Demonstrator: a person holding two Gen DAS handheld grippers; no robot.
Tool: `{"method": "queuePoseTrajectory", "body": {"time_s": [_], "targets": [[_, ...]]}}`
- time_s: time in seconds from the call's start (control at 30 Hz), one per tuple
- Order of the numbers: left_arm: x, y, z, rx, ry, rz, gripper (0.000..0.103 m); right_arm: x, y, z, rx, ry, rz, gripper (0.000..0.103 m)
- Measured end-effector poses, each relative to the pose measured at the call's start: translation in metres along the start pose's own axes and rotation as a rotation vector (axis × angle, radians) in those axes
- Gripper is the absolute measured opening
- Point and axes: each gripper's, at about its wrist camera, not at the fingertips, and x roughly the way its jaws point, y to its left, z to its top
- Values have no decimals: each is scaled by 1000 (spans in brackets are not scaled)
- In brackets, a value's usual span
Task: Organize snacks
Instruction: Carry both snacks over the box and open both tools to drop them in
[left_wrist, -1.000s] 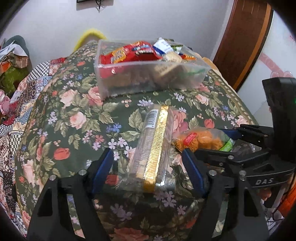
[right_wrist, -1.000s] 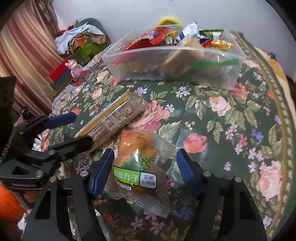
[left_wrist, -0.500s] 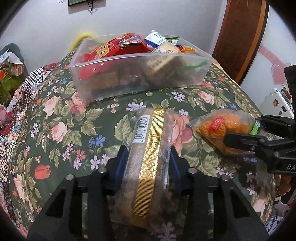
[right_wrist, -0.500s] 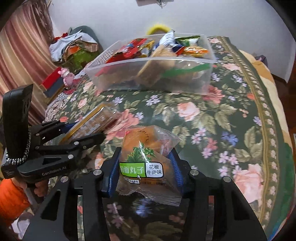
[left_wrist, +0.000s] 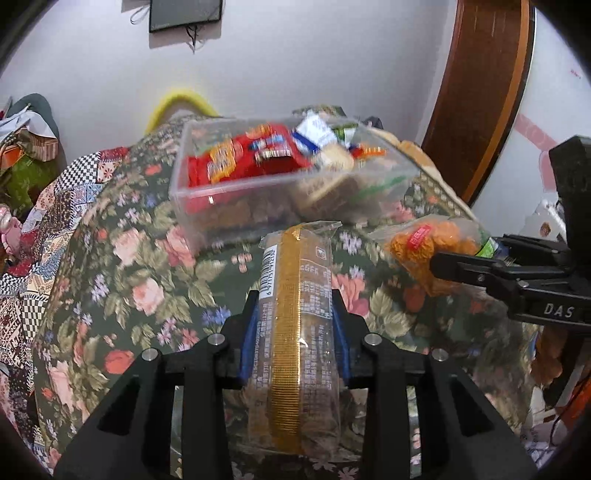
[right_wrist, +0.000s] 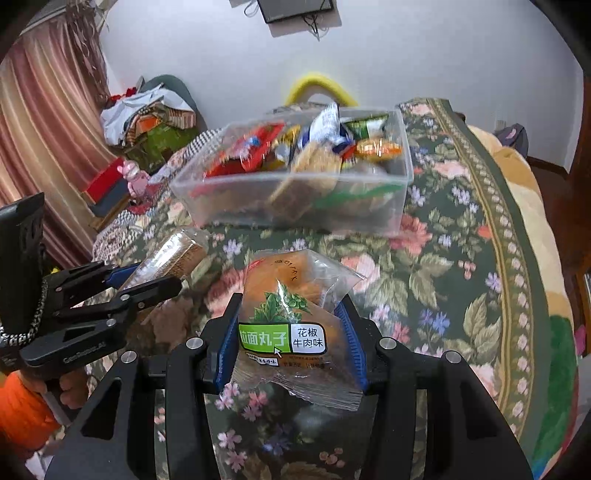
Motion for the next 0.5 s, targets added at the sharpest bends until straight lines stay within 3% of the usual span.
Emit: {"method": "queuePoseTrajectory", "body": {"time_s": [0.5], "targets": [[-11, 15, 74, -56, -128, 5, 35, -5, 6, 60, -19, -140, -21, 46]]}}
